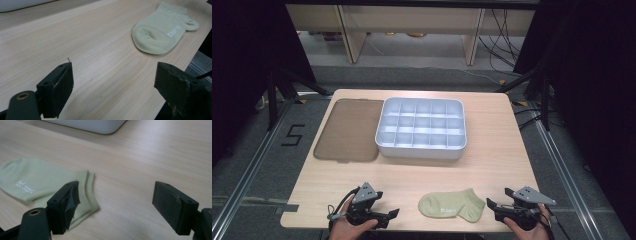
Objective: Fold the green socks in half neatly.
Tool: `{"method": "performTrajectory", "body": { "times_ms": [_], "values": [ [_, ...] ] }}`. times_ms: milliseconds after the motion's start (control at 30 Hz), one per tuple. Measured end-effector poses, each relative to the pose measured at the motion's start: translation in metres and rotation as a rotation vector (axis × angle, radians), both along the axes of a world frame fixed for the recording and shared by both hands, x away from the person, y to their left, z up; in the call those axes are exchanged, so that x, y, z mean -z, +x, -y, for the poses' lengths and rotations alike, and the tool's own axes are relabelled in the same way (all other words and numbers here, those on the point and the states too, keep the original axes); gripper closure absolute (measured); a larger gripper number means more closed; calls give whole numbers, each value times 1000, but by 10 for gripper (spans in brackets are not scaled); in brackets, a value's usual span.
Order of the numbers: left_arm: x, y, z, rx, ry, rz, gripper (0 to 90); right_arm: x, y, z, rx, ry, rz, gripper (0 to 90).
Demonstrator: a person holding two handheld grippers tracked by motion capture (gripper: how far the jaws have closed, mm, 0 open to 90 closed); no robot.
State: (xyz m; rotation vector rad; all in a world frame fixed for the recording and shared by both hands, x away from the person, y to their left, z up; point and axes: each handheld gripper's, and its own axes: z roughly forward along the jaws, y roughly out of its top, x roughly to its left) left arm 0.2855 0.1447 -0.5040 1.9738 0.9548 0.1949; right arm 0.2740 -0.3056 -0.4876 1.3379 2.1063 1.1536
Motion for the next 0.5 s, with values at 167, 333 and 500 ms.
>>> {"method": "performTrajectory", "body": {
  "times_ms": [167,333,500],
  "values": [
    [0,0,1,-2,21,-19,151,0,0,-3,-8,-14,15,222],
    [2,3,0,-13,31,-9,164,-2,-2,-4,-19,-20,25,220],
    [2,6,3,-6,41,-13,196,-3,-2,-5,-26,-25,26,233]
  ]
}}
